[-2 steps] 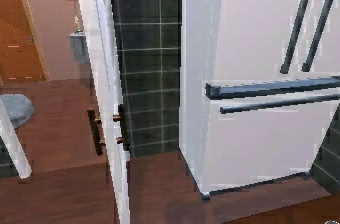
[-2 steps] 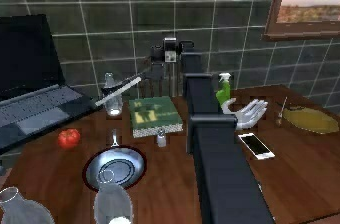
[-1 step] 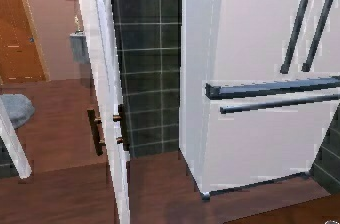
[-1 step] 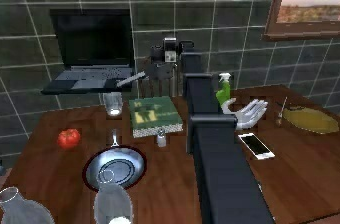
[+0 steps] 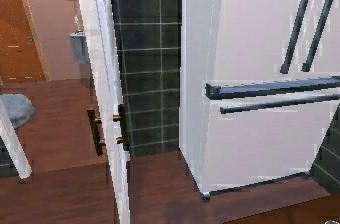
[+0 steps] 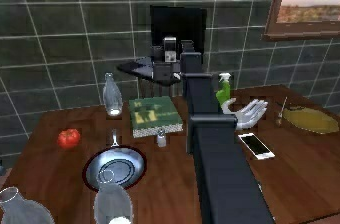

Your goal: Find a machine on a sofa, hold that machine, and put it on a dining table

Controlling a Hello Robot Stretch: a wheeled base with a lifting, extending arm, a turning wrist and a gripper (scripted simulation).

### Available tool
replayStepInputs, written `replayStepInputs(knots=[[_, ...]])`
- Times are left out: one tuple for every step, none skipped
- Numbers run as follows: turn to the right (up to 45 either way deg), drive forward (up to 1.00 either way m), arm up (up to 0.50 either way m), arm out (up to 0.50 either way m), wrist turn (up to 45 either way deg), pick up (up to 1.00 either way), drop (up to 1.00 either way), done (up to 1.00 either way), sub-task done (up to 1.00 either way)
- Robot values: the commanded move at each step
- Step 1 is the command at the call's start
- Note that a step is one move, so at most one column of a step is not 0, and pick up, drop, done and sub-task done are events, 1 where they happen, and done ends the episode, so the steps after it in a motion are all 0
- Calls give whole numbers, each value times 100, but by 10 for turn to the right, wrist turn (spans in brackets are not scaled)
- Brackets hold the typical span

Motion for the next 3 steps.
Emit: replayStepInputs(knots=[[0, 0, 0, 0, 210, 0, 0, 0, 0], [0, 0, -32, 0, 0, 0, 0, 0, 0], [0, 0, 0, 0, 0, 0, 100, 0, 0]])
